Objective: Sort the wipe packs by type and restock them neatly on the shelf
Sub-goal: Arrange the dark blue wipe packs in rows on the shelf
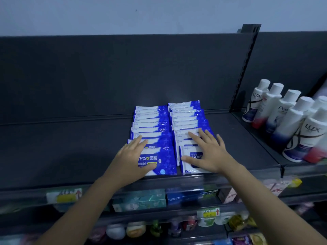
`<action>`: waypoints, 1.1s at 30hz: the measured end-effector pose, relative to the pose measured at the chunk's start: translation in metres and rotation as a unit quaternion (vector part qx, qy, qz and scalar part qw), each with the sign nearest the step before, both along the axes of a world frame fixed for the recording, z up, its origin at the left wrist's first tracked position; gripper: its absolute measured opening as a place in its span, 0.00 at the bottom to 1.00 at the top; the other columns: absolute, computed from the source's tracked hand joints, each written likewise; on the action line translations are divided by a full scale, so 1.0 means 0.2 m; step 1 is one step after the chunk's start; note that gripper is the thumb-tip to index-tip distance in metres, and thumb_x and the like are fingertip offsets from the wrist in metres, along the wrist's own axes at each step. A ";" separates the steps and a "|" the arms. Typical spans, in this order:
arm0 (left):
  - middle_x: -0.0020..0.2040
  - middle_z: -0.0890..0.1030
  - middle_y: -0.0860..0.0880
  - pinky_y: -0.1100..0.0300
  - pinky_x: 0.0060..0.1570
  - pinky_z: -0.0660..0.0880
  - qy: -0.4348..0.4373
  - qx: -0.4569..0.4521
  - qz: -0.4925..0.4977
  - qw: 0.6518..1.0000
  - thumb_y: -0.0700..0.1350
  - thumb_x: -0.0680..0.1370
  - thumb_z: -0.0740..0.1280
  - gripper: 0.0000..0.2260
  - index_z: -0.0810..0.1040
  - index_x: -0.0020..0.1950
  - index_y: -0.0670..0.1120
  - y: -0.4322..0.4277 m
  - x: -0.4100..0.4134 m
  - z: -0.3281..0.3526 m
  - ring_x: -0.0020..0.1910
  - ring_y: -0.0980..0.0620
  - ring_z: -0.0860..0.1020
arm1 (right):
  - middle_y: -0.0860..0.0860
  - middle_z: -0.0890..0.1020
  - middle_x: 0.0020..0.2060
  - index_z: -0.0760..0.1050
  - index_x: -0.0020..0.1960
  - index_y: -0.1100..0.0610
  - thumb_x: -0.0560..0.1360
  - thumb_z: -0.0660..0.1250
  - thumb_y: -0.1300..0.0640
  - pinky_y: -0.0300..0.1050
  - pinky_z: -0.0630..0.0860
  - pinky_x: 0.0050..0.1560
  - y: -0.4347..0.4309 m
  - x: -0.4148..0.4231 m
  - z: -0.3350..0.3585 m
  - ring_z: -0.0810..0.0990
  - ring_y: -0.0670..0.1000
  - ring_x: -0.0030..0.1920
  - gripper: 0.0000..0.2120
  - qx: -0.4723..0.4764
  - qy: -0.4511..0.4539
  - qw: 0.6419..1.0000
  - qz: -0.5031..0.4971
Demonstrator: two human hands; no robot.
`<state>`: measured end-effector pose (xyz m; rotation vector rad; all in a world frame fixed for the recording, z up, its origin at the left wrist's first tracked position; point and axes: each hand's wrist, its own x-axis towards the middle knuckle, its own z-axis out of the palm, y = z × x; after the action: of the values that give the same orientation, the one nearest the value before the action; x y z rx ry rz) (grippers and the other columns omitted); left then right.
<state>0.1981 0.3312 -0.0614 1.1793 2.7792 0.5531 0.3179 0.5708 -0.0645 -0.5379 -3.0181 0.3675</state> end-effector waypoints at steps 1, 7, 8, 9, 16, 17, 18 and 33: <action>0.78 0.48 0.58 0.60 0.74 0.43 -0.012 0.005 0.001 1.000 0.64 0.75 0.64 0.36 0.53 0.78 0.54 -0.01 0.01 0.00 0.77 0.59 0.47 | 0.47 0.45 0.78 0.46 0.77 0.39 0.53 0.41 0.14 0.57 0.35 0.74 0.00 0.00 -0.01 0.41 0.47 0.77 0.57 -0.003 -0.003 1.000 -0.011; 0.79 0.49 0.52 0.57 0.74 0.41 0.043 0.001 -0.007 0.999 0.59 0.76 0.65 0.35 0.53 0.78 0.52 0.05 0.05 0.02 0.77 0.55 0.48 | 0.51 0.40 0.78 0.47 0.78 0.45 0.55 0.53 0.18 0.56 0.40 0.75 -0.09 -0.01 -0.03 0.41 0.49 0.77 0.57 -0.041 0.053 0.996 -0.061; 0.79 0.49 0.52 0.57 0.74 0.42 0.047 -0.003 -0.013 0.999 0.59 0.76 0.65 0.36 0.52 0.78 0.52 0.07 0.06 0.03 0.77 0.55 0.48 | 0.51 0.39 0.78 0.49 0.78 0.46 0.55 0.55 0.20 0.55 0.43 0.76 -0.10 -0.01 -0.02 0.42 0.49 0.77 0.57 -0.060 0.076 0.993 -0.063; 0.79 0.48 0.52 0.57 0.74 0.42 0.049 -0.007 -0.015 0.999 0.59 0.75 0.66 0.37 0.51 0.78 0.52 0.08 0.06 0.04 0.77 0.54 0.48 | 0.50 0.39 0.77 0.50 0.78 0.47 0.56 0.58 0.22 0.55 0.46 0.76 -0.10 0.01 -0.01 0.43 0.49 0.77 0.56 -0.087 0.101 0.989 -0.069; 0.75 0.59 0.49 0.50 0.70 0.61 -0.077 0.035 0.089 0.992 0.62 0.64 0.76 0.49 0.55 0.77 0.50 -0.03 0.04 0.04 0.73 0.46 0.59 | 0.43 0.54 0.77 0.58 0.76 0.43 0.59 0.76 0.34 0.46 0.60 0.71 -0.01 0.16 0.00 0.54 0.45 0.76 0.50 -0.163 0.108 0.978 -0.071; 0.72 0.63 0.51 0.51 0.68 0.63 -0.097 0.060 0.093 0.989 0.60 0.62 0.78 0.47 0.59 0.74 0.51 -0.05 0.04 0.04 0.71 0.46 0.62 | 0.42 0.56 0.77 0.60 0.75 0.43 0.59 0.77 0.36 0.45 0.59 0.71 0.00 0.15 0.00 0.55 0.44 0.76 0.49 -0.183 0.105 0.975 -0.068; 0.69 0.66 0.51 0.52 0.66 0.64 -0.109 0.080 0.095 0.986 0.59 0.61 0.79 0.45 0.62 0.72 0.52 -0.06 0.04 0.03 0.69 0.47 0.63 | 0.42 0.57 0.76 0.61 0.74 0.43 0.59 0.78 0.38 0.45 0.59 0.71 0.00 0.15 0.00 0.55 0.44 0.76 0.48 -0.200 0.102 0.972 -0.069; 0.77 0.57 0.49 0.54 0.70 0.57 0.143 -0.058 0.100 0.983 0.69 0.74 0.57 0.37 0.55 0.76 0.49 -0.01 0.17 0.07 0.75 0.49 0.57 | 0.50 0.52 0.78 0.49 0.78 0.46 0.68 0.63 0.28 0.52 0.52 0.75 -0.07 0.15 0.08 0.49 0.52 0.78 0.47 0.030 0.020 0.998 -0.056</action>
<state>0.2319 0.3291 -0.0476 1.0339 3.1462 0.2447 0.3477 0.5578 -0.0479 -0.6815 -2.9340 0.2758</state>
